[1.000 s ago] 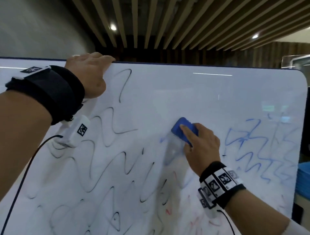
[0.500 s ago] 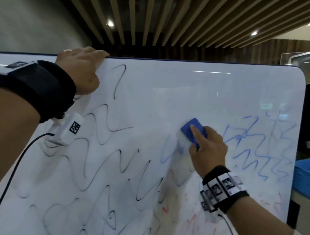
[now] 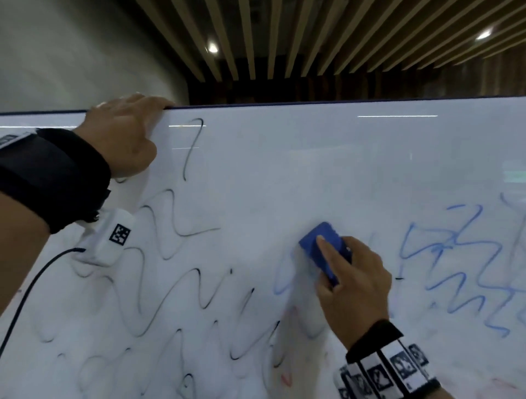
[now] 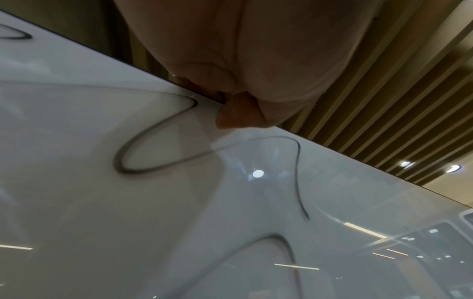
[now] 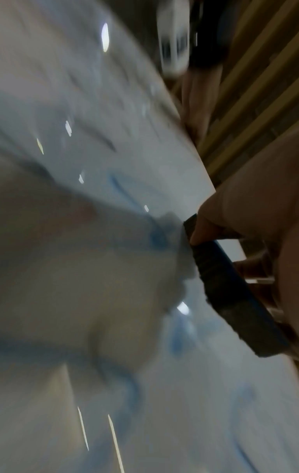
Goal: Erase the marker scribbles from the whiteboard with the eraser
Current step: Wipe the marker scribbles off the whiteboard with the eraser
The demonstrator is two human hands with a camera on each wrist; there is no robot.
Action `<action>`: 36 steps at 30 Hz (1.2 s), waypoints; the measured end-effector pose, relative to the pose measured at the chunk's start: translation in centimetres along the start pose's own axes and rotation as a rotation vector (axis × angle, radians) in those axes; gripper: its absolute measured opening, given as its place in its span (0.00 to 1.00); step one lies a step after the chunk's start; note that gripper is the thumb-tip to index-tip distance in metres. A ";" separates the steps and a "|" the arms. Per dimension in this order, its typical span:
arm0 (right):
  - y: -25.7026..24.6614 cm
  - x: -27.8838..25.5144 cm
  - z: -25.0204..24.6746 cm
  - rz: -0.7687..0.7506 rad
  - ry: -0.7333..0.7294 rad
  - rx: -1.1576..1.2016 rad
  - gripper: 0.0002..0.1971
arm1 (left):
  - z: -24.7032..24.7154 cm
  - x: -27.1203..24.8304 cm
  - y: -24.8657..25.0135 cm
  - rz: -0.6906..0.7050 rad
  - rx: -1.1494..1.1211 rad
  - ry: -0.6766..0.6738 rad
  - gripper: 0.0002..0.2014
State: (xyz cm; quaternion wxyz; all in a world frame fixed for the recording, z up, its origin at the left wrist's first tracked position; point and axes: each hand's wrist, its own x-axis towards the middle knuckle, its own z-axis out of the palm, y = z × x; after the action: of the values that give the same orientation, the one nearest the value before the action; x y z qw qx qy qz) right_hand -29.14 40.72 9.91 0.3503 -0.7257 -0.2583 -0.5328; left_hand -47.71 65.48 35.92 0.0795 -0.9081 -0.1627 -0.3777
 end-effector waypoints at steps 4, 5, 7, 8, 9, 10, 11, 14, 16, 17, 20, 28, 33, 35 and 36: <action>-6.4 -1.6 2.1 -0.336 -0.260 0.083 0.32 | -0.1 -0.3 0.4 -0.026 -0.001 -0.016 0.43; -6.6 0.0 2.0 -0.383 -0.259 0.099 0.33 | -0.1 -0.3 0.4 -0.026 0.001 -0.024 0.43; -5.9 4.0 1.3 -0.380 -0.184 0.105 0.33 | -0.4 -0.4 0.5 -0.035 0.003 -0.037 0.43; -5.4 6.0 0.9 -0.357 -0.148 0.088 0.32 | -0.5 -0.5 0.7 -0.043 0.000 -0.039 0.43; -5.0 7.8 0.5 -0.334 -0.132 0.080 0.31 | -0.5 -0.6 0.8 -0.051 0.000 -0.041 0.42; -5.1 8.9 0.4 -0.324 -0.126 0.088 0.30 | -0.6 -0.6 0.9 -0.063 0.002 -0.042 0.41; -5.8 9.0 0.6 -0.335 -0.131 0.107 0.30 | -0.6 -0.6 1.0 -0.077 0.007 -0.039 0.38; -9.8 4.8 2.5 -0.536 -0.248 0.142 0.30 | -0.5 -0.3 0.8 -0.110 0.017 -0.034 0.36; -11.5 2.6 3.6 -0.643 -0.330 0.150 0.31 | -0.8 -0.4 0.5 -0.125 0.028 -0.051 0.38; -11.4 3.4 3.6 -0.641 -0.318 0.161 0.31 | -0.9 -0.3 -0.1 -0.143 0.033 -0.063 0.38; -9.3 9.6 1.7 -0.487 -0.169 0.132 0.29 | -1.7 -0.8 -2.4 -0.177 0.047 -0.078 0.32; -13.4 1.4 4.1 -0.652 -0.352 0.104 0.32 | -2.1 -1.8 -7.2 -0.174 0.055 -0.022 0.38; -12.7 7.4 2.9 -0.522 -0.178 0.063 0.30 | -2.2 -1.6 -8.7 -0.116 0.087 -0.002 0.37; -11.9 9.5 2.1 -0.412 -0.107 0.048 0.30 | -2.3 -2.1 -10.2 -0.120 0.098 0.013 0.37; -12.3 9.1 2.1 -0.395 -0.104 0.052 0.30 | -2.5 -2.4 -11.0 -0.125 0.103 0.020 0.36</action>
State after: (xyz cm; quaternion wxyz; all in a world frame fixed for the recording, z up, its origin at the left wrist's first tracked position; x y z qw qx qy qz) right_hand -34.35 49.97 21.06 0.2440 -0.6782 -0.4271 -0.5460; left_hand -54.86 74.57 36.20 0.1041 -0.8869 -0.2378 -0.3821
